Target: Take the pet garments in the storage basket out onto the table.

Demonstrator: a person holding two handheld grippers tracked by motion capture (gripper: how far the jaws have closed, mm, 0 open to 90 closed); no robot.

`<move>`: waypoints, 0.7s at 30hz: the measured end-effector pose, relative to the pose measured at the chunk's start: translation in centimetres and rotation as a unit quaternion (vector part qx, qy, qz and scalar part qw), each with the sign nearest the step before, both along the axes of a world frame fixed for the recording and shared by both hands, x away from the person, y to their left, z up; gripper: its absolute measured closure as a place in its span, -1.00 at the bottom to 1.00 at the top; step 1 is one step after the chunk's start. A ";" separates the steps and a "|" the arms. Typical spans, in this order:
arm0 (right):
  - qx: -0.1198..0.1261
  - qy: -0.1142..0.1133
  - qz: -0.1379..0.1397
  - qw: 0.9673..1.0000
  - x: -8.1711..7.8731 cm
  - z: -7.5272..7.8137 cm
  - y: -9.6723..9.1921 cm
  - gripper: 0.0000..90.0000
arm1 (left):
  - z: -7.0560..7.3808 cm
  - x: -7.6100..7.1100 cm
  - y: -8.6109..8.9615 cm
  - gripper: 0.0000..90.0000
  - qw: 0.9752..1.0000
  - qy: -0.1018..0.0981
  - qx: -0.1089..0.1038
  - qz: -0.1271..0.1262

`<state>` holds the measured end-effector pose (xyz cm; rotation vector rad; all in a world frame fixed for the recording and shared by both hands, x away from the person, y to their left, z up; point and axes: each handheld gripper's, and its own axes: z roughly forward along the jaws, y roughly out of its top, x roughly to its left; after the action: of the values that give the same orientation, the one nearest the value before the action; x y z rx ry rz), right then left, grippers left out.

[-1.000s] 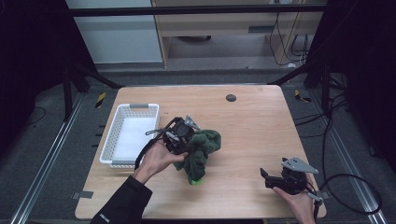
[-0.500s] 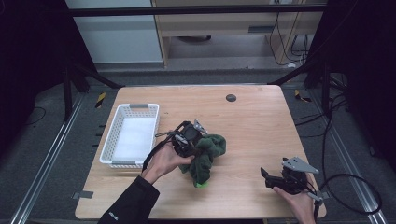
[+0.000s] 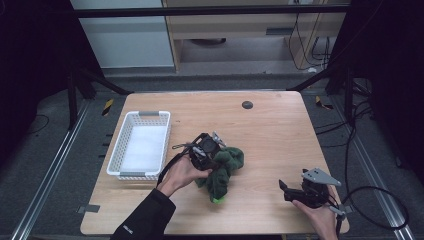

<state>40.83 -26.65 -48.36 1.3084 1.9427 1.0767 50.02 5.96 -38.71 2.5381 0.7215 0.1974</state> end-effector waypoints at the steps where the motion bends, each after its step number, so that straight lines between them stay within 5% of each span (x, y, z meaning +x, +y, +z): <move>1: -0.001 0.000 0.001 1.000 0.0 0.0 0.0 -0.86 | -0.1 0.1 0.0 0.63 1.000 0.000 0.001 0.000; 21: -0.003 -0.001 0.003 1.000 0.0 0.0 0.1 -0.87 | -2.6 0.4 -0.3 0.23 1.000 0.008 0.006 -0.009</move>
<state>40.83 -26.58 -48.41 1.2986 1.9489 1.0744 50.38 5.65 -41.28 2.5582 0.7062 0.1769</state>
